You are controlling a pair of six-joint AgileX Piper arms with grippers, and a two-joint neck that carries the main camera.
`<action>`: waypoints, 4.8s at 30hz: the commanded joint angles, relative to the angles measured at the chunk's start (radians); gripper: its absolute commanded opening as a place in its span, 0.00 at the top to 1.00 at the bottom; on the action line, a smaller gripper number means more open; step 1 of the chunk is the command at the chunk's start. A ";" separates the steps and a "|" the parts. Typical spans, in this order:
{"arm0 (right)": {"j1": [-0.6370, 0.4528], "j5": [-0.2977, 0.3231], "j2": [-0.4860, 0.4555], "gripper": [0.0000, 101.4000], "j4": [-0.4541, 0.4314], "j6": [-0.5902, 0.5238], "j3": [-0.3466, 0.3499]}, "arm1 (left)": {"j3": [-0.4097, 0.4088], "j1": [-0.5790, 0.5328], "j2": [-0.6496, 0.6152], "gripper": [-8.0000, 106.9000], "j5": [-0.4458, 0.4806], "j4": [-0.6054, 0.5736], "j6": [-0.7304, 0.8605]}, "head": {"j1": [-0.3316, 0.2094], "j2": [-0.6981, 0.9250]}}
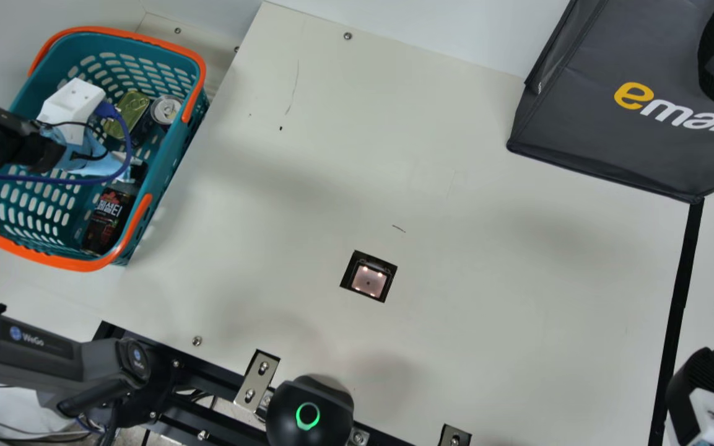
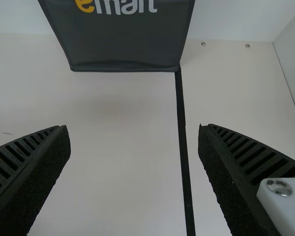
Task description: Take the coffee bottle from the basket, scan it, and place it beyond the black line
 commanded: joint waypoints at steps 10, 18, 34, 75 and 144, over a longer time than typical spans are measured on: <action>0.000 0.000 0.000 0.10 0.000 0.000 0.000 | -0.009 0.001 0.084 0.15 -0.071 -0.032 -0.008 | -0.027 0.002; 0.000 0.000 0.000 0.10 0.000 0.000 0.000 | -0.023 0.011 0.142 0.15 -0.112 -0.069 0.003 | -0.027 0.002; 0.000 0.000 0.000 0.10 0.000 0.000 0.000 | -0.005 0.002 0.198 0.15 -0.164 -0.140 0.030 | -0.027 0.002; 0.000 0.000 0.000 0.10 0.001 0.000 0.000 | -0.011 -0.021 0.279 0.84 -0.208 -0.291 0.165 | -0.027 0.002; 0.000 0.000 0.000 0.10 0.002 0.000 0.000 | 0.008 0.257 -0.340 0.84 0.249 -0.155 -0.007 | -0.027 0.002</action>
